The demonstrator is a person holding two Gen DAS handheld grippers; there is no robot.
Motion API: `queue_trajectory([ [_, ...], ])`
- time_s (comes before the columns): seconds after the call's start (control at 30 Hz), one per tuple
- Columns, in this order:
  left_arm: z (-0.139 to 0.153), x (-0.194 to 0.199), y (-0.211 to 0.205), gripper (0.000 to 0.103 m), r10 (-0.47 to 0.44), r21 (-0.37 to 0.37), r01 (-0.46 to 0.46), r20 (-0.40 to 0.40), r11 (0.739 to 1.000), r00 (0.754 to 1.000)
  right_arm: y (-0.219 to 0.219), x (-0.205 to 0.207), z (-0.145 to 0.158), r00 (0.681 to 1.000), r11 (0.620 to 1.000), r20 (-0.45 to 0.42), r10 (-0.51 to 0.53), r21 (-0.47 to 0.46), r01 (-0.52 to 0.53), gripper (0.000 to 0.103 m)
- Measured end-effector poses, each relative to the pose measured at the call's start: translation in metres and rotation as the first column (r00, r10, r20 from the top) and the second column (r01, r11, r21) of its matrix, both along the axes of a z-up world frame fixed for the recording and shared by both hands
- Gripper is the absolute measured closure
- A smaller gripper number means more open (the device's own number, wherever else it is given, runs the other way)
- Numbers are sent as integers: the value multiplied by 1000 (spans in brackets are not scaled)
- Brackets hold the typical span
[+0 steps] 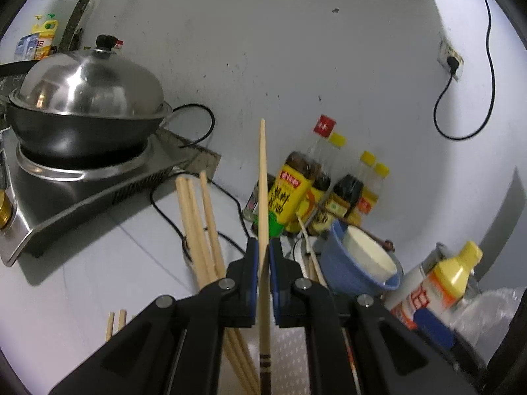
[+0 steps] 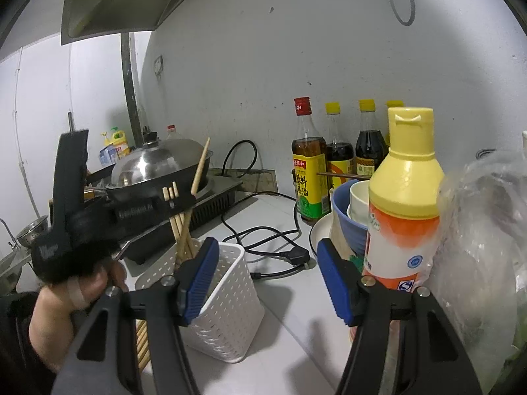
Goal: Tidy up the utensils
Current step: 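Lower the right tool's chopstick into the white holder while the left tool lowers its chopstick too, then open both tools to release the chopsticks into the white holder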
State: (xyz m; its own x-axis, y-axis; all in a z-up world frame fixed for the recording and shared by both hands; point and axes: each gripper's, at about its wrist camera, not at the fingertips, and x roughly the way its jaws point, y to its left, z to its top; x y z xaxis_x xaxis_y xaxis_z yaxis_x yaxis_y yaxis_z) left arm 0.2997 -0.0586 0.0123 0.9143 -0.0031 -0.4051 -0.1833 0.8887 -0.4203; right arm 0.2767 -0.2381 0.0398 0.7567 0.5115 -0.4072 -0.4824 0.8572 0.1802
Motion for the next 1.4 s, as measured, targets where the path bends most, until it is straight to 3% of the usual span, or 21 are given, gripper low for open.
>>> queue_trajectory([
  [0.2, -11, -12, 3, 97, -15, 8, 16, -60, 1000, 998, -2, -1, 1, 1000, 1000, 1, -2, 21, 2, 43],
  [0.37, -12, -19, 3, 96, -87, 5, 88, -110, 996, 990, 0, -4, 2, 1000, 1000, 6, 4, 14, -4, 43],
  [0.5, -6, -32, 6, 65, -114, 38, 119, -121, 992, 986, 6, -5, 1, 1000, 1000, 12, 19, 8, -19, 43],
  [0.53, -5, -36, 8, 64, -120, 43, 127, -126, 991, 985, 7, -5, 0, 1000, 1000, 10, 24, 6, -24, 43],
  [0.83, -2, -80, 38, 57, -144, 46, 151, -135, 987, 980, 26, -4, -3, 999, 999, -34, 19, -36, -20, 43],
  [1.3, -21, -147, 113, 55, -110, 15, 113, -138, 993, 984, 77, -54, 8, 997, 989, -66, 40, -137, -49, 43],
  [1.4, -27, -156, 125, 50, -110, 12, 113, -144, 994, 984, 88, -64, 6, 996, 986, -81, 46, -158, -58, 43],
])
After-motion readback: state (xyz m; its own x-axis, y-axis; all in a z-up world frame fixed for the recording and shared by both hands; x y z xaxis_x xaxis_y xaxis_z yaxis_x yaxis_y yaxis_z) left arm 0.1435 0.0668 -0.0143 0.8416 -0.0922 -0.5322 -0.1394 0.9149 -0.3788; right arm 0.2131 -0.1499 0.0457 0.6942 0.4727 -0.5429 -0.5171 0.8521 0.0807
